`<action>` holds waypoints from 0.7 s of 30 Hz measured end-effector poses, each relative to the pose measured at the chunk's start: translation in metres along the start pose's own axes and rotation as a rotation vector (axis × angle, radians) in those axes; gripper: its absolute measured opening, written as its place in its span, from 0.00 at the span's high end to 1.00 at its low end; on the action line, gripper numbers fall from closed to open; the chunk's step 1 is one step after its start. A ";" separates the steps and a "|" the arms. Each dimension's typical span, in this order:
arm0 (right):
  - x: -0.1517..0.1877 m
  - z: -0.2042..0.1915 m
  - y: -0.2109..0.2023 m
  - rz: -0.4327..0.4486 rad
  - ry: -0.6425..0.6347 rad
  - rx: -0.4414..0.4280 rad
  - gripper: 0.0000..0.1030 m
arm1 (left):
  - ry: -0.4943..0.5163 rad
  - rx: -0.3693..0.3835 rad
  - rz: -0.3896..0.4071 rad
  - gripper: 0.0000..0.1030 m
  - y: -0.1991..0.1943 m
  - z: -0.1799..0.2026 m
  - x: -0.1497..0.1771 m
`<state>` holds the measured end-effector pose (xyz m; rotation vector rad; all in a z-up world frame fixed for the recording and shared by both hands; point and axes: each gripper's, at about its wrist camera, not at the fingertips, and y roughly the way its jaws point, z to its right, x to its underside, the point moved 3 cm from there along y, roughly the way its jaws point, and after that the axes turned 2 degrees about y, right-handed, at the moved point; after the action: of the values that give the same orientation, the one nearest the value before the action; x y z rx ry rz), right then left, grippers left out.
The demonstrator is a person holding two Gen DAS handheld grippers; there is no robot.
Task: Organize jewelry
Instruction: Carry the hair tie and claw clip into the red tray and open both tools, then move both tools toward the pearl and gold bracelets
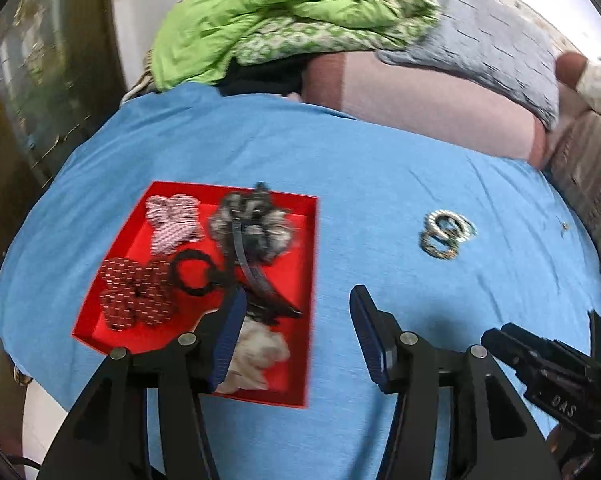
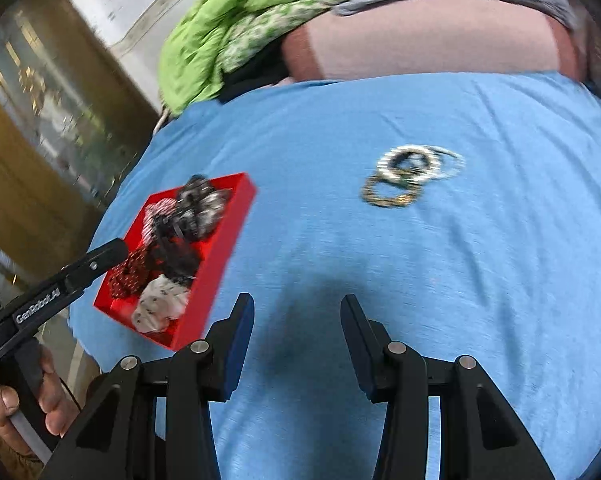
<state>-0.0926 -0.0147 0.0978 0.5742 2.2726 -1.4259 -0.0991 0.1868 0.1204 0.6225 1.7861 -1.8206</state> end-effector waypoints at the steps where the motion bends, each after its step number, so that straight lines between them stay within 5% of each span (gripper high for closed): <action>1: 0.001 0.008 -0.003 0.004 0.015 0.004 0.52 | 0.007 0.007 -0.003 0.47 0.000 0.006 0.001; 10: 0.007 0.079 -0.017 0.034 0.154 0.043 0.52 | 0.080 0.092 -0.085 0.45 0.037 0.067 0.007; 19: 0.005 0.104 -0.015 0.047 0.159 0.065 0.52 | 0.161 0.150 -0.142 0.45 0.130 0.135 -0.028; 21: 0.006 0.108 -0.013 0.045 0.157 0.070 0.52 | 0.180 0.137 -0.157 0.52 0.152 0.145 -0.034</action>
<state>-0.0922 -0.1170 0.0610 0.7792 2.3207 -1.4908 0.0289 0.0426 0.0300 0.7372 1.8839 -2.0634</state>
